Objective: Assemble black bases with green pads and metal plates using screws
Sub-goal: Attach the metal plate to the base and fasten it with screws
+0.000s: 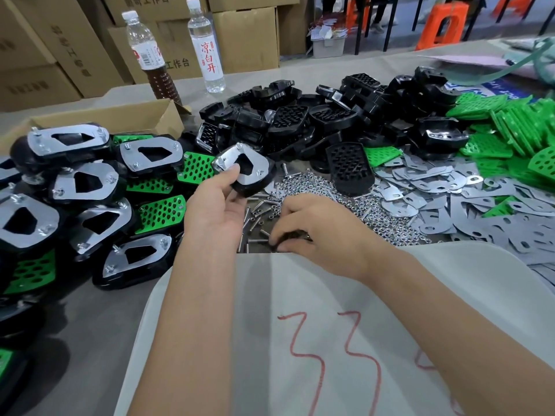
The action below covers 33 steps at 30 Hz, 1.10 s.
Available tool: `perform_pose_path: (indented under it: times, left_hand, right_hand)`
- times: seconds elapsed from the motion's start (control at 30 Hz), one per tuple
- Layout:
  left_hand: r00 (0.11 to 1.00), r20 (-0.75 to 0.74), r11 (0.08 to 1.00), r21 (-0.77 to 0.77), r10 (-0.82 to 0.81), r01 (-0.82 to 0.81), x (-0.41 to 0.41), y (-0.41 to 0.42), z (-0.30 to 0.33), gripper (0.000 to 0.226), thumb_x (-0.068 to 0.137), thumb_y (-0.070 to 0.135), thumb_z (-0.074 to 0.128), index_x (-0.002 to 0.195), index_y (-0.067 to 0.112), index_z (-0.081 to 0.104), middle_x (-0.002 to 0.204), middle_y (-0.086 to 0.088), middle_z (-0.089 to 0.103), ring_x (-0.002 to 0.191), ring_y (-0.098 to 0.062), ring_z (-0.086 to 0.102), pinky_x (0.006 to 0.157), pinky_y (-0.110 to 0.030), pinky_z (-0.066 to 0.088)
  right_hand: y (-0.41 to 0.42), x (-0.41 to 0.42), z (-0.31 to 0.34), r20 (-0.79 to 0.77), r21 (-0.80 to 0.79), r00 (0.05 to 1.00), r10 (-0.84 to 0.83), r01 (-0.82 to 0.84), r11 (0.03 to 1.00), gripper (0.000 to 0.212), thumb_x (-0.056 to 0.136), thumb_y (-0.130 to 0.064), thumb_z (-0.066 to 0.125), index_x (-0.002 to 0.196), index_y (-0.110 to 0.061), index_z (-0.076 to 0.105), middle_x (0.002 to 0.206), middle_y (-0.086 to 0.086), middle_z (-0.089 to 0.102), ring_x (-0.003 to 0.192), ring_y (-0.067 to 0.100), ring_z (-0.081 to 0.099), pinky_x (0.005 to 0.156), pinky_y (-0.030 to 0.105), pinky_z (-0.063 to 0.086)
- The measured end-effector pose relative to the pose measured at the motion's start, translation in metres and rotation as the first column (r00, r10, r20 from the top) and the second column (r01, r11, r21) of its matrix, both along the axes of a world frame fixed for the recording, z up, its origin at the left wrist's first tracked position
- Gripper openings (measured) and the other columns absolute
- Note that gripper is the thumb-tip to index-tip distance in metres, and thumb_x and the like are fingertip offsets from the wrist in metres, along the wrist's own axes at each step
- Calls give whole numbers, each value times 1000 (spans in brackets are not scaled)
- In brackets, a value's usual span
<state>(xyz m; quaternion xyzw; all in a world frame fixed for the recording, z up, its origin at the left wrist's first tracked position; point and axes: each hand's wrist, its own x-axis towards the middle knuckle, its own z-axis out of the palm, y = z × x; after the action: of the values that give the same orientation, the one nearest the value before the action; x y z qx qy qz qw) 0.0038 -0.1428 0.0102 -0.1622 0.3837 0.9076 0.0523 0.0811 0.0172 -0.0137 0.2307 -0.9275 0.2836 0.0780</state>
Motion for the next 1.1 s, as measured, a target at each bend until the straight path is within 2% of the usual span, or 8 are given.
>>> perform_pose_path:
  times: [0.17,0.27,0.4,0.47,0.53,0.73,0.9,1.1]
  left_hand:
    - [995,19,989,108,-100,98,1,4,-3,13,93,-15,55,103,-8,61,84,-21,76,104,-34,74,100,-45,59]
    - [975,25,973,72,-222,219,5,9,-7,24,96,-12,49,118,-11,61,107,-24,74,120,-38,68,100,-46,58]
    - [961,-9,960,-45,-276,275,6,14,-8,30,96,-13,51,119,3,63,102,-18,75,91,-30,75,83,-42,65]
    - [964,-20,957,-129,-266,261,8,18,-9,39,93,-17,54,127,3,59,113,-22,73,88,-30,74,69,-39,66]
    - [960,-22,942,-198,-279,269,10,21,-9,50,91,-19,58,137,0,53,125,-26,69,88,-30,74,67,-37,66]
    - [937,-26,898,-296,-350,327,17,30,-10,47,88,-19,63,132,-5,57,119,-28,71,84,-28,73,67,-35,65]
    - [929,-43,896,-284,-367,341,19,31,-11,42,88,-18,64,125,-1,60,96,-17,74,69,-21,74,62,-32,62]
    - [920,-50,890,-282,-388,360,20,32,-14,48,88,-16,64,134,-5,58,112,-21,72,79,-24,75,73,-37,65]
  right_hand:
    - [-2,0,3,0,17,1000,5,-5,1000,5,92,-21,75,93,-23,79,90,-11,55,94,8,52,83,41,50]
    - [-4,1,2,-33,66,999,-17,19,998,5,96,-19,70,95,-17,75,95,-8,57,99,12,52,86,38,47]
    - [4,6,0,-243,-238,952,-187,129,963,5,95,-3,68,91,-5,68,88,-7,62,84,9,53,78,21,42]
    - [10,5,-3,-308,-376,893,-329,204,904,4,96,-3,68,93,-5,70,88,-1,67,82,14,59,75,25,47]
    - [15,3,-4,-296,-477,857,-421,249,843,6,96,-3,69,99,-6,73,90,-2,68,84,14,64,76,30,53]
    - [19,-1,-7,-244,-463,879,-410,267,845,9,94,-4,72,99,-7,79,87,-2,66,71,5,60,70,23,48]
    - [18,0,-5,-217,-485,882,-417,274,831,7,90,-10,80,95,-15,82,83,1,64,73,13,59,68,22,48]
    - [18,0,-5,-186,-531,871,-455,300,792,6,85,-16,86,81,-15,80,77,1,63,66,15,56,61,28,48]
